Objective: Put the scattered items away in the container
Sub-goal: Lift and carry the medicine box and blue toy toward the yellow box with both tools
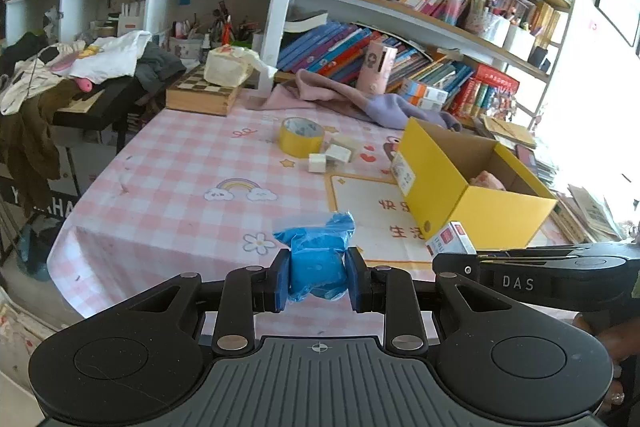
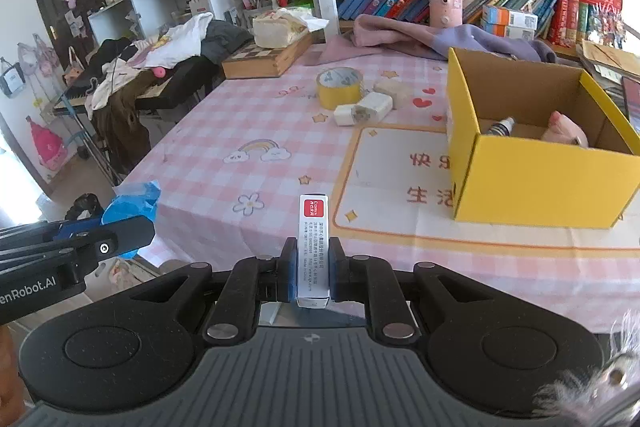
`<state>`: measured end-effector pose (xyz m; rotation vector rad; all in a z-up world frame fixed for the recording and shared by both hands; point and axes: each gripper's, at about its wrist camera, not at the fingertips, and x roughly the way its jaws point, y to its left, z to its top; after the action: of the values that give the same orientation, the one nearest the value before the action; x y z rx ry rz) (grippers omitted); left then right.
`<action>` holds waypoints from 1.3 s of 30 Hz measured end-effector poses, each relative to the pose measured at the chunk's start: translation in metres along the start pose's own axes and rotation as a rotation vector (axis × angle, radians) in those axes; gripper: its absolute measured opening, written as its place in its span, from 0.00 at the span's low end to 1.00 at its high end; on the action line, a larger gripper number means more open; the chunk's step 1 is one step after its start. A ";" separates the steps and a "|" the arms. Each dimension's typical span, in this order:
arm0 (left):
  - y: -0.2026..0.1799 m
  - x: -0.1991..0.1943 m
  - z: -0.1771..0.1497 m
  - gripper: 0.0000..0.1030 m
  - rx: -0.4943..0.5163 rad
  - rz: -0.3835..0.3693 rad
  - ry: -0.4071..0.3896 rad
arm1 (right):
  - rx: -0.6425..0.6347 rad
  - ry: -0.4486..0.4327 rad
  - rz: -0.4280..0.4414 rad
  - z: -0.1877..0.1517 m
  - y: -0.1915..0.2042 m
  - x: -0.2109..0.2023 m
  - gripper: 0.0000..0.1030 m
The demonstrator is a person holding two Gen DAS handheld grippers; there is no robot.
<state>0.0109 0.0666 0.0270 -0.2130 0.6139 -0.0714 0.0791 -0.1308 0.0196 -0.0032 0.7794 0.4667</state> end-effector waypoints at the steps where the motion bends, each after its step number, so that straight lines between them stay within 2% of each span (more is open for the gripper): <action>1: -0.002 -0.002 -0.001 0.26 0.002 -0.004 -0.001 | -0.002 -0.002 -0.003 -0.002 0.000 -0.003 0.13; 16: -0.024 0.000 -0.015 0.26 0.032 -0.096 0.042 | 0.047 0.023 -0.074 -0.028 -0.017 -0.027 0.13; 39: -0.085 0.027 -0.019 0.26 0.158 -0.296 0.116 | 0.214 0.011 -0.246 -0.059 -0.071 -0.070 0.13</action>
<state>0.0215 -0.0235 0.0149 -0.1460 0.6852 -0.4185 0.0249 -0.2331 0.0123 0.0965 0.8245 0.1494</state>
